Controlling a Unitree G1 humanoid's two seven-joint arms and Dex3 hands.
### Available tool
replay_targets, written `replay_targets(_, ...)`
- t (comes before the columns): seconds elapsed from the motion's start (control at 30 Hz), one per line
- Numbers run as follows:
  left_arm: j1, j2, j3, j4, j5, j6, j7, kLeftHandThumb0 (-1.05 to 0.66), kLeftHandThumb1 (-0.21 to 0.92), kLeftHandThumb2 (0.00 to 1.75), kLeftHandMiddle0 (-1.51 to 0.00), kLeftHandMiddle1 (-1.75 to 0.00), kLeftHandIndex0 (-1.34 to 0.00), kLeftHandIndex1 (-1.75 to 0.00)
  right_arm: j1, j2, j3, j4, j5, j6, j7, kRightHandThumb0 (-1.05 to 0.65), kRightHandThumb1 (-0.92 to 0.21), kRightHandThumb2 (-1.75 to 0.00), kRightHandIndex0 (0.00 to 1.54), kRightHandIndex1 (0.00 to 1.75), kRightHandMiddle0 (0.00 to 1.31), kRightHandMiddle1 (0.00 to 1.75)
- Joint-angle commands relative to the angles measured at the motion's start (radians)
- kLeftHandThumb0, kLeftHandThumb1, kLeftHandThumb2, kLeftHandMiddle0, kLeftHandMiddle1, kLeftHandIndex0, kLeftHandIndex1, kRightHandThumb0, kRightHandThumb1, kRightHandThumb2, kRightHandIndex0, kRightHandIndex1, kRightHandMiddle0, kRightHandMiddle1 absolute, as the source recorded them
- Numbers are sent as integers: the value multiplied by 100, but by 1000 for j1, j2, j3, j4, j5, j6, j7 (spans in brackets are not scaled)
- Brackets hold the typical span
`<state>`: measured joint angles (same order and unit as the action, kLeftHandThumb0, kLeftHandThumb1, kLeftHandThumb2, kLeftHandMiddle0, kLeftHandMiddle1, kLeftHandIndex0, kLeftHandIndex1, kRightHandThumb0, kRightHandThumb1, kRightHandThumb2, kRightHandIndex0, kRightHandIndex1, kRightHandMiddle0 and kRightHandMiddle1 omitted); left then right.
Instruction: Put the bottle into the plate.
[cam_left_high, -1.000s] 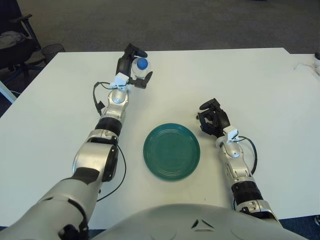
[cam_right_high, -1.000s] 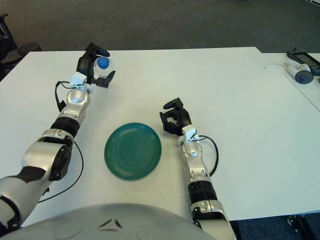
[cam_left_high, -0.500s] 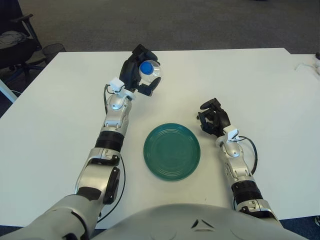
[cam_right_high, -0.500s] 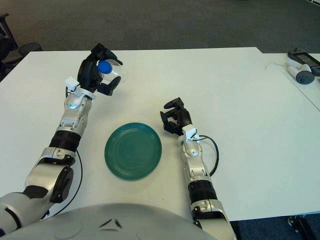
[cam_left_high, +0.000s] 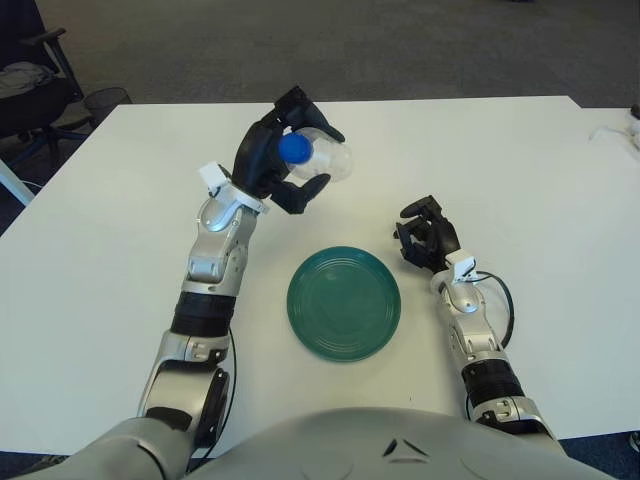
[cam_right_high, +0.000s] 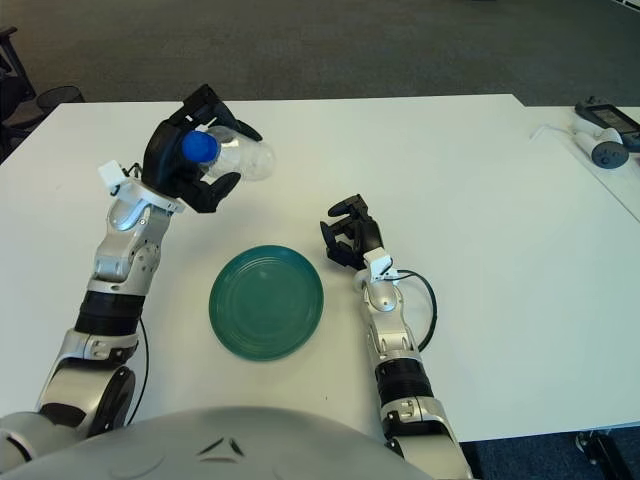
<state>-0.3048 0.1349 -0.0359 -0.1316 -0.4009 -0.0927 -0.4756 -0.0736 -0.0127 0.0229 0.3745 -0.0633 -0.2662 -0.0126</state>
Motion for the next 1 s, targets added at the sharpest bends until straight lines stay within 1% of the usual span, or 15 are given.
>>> replay_targets(0.0, 97, 36, -31, -107, -6, 25, -42, 0, 3, 163, -84, -169, -60, -175, 56, 1, -4, 65, 4, 80, 1, -1, -74, -70, 43, 145, 23, 175)
replay_targets(0.07, 142, 46, -55, -143, 3, 15, -69, 0, 3, 163, -84, -169, -60, -175, 53, 2, -4, 69, 6, 78, 2, -1, -75, -68, 41, 144, 24, 175)
replay_targets(0.2, 180, 46, -81, -151, 18, -20, -105, 0, 4, 162, -84, -169, -60, -175, 54, 5, -4, 67, 5, 74, -3, -1, -77, -65, 39, 143, 25, 175)
replay_targets(0.27, 194, 39, -91, -130, 40, -73, -125, 0, 4, 162, -84, -169, -60, -175, 57, 8, -3, 60, 1, 73, -9, -1, -77, -66, 39, 144, 25, 175)
replay_targets(0.33, 215, 22, -105, -89, 86, -168, -136, 0, 3, 162, -84, -168, -60, -175, 60, 12, -2, 57, -3, 68, -18, -1, -75, -68, 39, 146, 24, 175)
replay_targets(0.4, 229, 14, -112, -64, 116, -233, -138, 0, 3, 163, -85, -168, -60, -175, 62, 14, 0, 55, -6, 62, -26, -1, -73, -72, 40, 148, 23, 175)
replay_targets(0.5, 227, 16, -113, -49, 141, -281, -136, 0, 2, 162, -86, -164, -61, -175, 61, 15, 5, 58, -15, 48, -38, 0, -69, -79, 42, 153, 22, 175)
replay_targets(0.53, 222, 28, -114, -47, 137, -277, -149, 0, 2, 162, -87, -164, -61, -175, 58, 14, 8, 69, -17, 42, -39, 0, -68, -80, 43, 153, 21, 175)
replay_targets(0.67, 198, 85, -128, -57, 105, -218, -216, 0, 0, 163, -89, -160, -62, -175, 53, 10, 11, 79, -12, 48, -28, 0, -65, -87, 44, 159, 19, 175)
replay_targets(0.77, 191, 101, -134, -68, 86, -184, -237, 0, 0, 163, -90, -159, -63, -175, 52, 10, 10, 79, -6, 54, -20, 0, -64, -89, 45, 161, 18, 175)
replay_targets(0.87, 185, 118, -145, -78, 78, -139, -252, 0, 0, 163, -89, -160, -63, -175, 51, 12, 7, 78, 1, 61, -16, 0, -65, -87, 45, 159, 19, 175)
replay_targets(0.93, 182, 113, -166, -67, 101, -125, -250, 0, 1, 162, -88, -161, -62, -175, 51, 13, 6, 78, 3, 62, -16, 0, -65, -87, 45, 158, 19, 175)
replay_targets(0.97, 183, 108, -177, -51, 121, -132, -246, 0, 1, 162, -88, -161, -62, -175, 52, 13, 7, 76, 3, 62, -16, 0, -65, -87, 45, 158, 18, 175)
